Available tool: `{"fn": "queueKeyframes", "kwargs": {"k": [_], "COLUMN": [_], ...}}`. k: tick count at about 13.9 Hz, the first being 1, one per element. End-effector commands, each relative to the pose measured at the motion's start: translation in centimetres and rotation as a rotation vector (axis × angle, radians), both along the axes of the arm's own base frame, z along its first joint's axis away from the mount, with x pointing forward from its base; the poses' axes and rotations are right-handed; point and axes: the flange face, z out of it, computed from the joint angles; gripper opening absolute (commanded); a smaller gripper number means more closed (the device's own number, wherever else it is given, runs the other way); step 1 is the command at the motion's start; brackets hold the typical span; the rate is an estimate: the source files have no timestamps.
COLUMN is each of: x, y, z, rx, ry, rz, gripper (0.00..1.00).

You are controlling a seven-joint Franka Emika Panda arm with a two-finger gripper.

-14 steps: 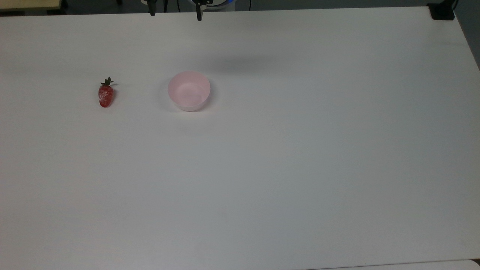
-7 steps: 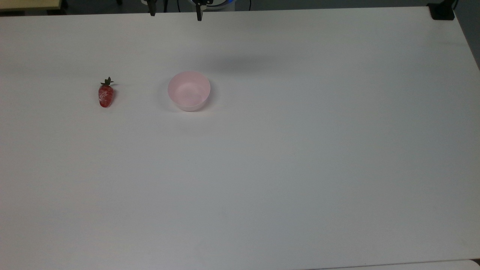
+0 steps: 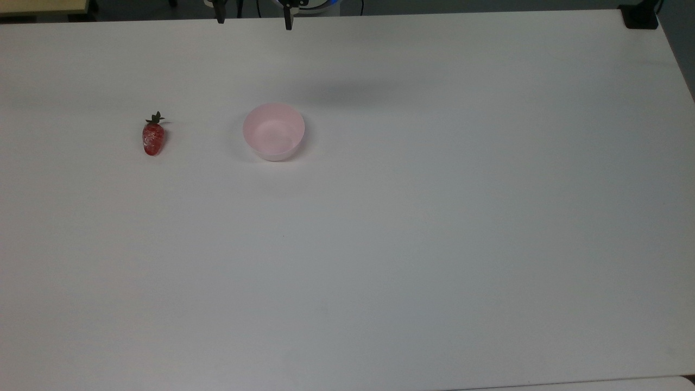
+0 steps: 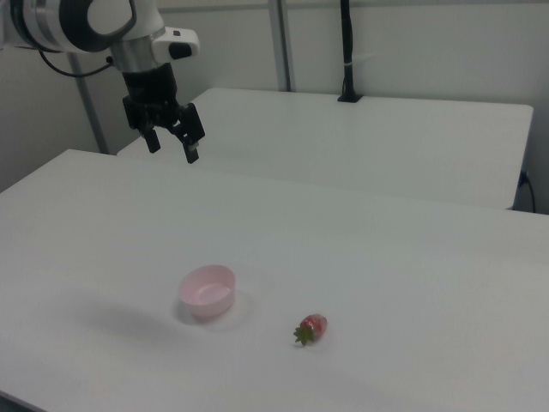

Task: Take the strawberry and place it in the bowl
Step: 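Move the open gripper down over the red strawberry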

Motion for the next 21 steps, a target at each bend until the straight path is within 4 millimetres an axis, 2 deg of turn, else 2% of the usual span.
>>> {"fn": "queueKeyframes", "kwargs": {"k": [1, 2, 3, 5, 8, 10, 11, 13, 15, 21], "x": [0.2, 0.1, 0.4, 1.1, 0.6, -0.3, -0.3, 0.1, 0.0, 0.9], "y": [-3.8, -5.2, -7.2, -9.8, -14.1, -17.0, -18.1, -18.8, -20.3, -22.0], "z": [-1.4, -2.3, -4.2, -7.3, -14.0, -17.5, -20.1, -23.1, -25.2, -29.6], "rx": [-0.047, -0.061, -0.078, -0.122, -0.138, -0.146, -0.137, -0.130, -0.126, -0.113], "ry": [0.027, 0.050, 0.089, 0.144, 0.112, 0.044, 0.046, 0.083, 0.094, 0.061], "rz": [0.217, 0.250, 0.240, 0.224, 0.160, 0.032, -0.040, -0.096, -0.160, -0.231], "gripper": [1.00, 1.00, 1.00, 1.00, 1.00, 1.00, 1.00, 1.00, 1.00, 1.00]}}
